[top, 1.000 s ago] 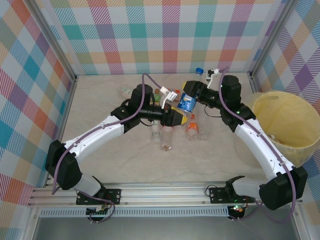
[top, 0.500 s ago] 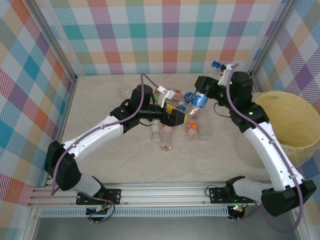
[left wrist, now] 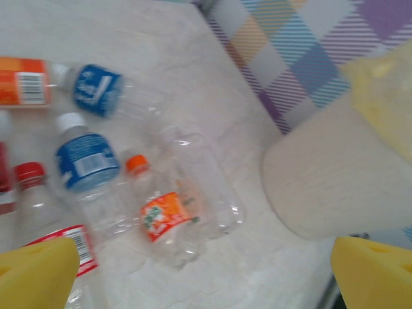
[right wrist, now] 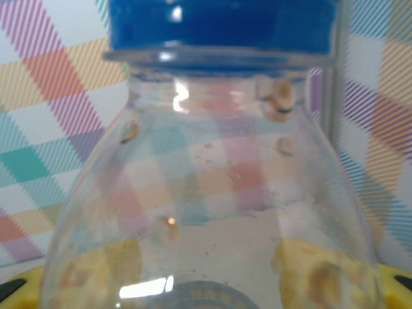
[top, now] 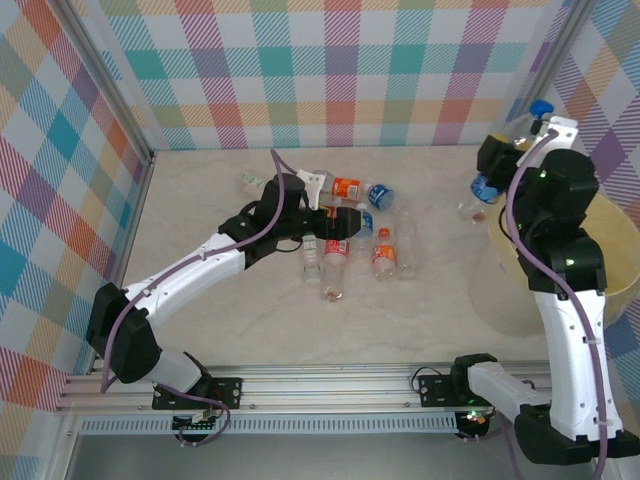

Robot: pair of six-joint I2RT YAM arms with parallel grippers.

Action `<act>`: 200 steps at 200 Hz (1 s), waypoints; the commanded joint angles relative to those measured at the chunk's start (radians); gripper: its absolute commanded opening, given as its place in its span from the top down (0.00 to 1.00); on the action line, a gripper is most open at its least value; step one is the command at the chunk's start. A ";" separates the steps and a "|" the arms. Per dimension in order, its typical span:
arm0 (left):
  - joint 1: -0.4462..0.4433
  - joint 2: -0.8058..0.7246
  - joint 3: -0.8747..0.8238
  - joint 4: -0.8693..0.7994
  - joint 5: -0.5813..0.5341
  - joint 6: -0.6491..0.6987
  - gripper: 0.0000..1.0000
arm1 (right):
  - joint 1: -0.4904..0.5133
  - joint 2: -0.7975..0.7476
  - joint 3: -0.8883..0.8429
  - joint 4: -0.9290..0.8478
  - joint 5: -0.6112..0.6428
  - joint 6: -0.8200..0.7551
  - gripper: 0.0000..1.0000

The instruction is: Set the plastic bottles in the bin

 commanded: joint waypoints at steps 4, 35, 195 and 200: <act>0.027 0.014 0.007 -0.130 -0.248 -0.086 0.00 | -0.062 0.028 0.064 -0.057 0.039 -0.095 0.50; 0.066 0.031 0.006 -0.214 -0.316 -0.174 0.00 | -0.129 0.073 0.113 -0.142 0.112 -0.147 0.48; 0.137 0.136 0.055 -0.264 -0.228 -0.284 0.00 | -0.630 0.114 -0.136 -0.209 0.222 -0.295 0.43; 0.137 0.139 0.055 -0.263 -0.228 -0.289 0.00 | -0.634 0.116 -0.147 -0.208 0.221 -0.285 0.43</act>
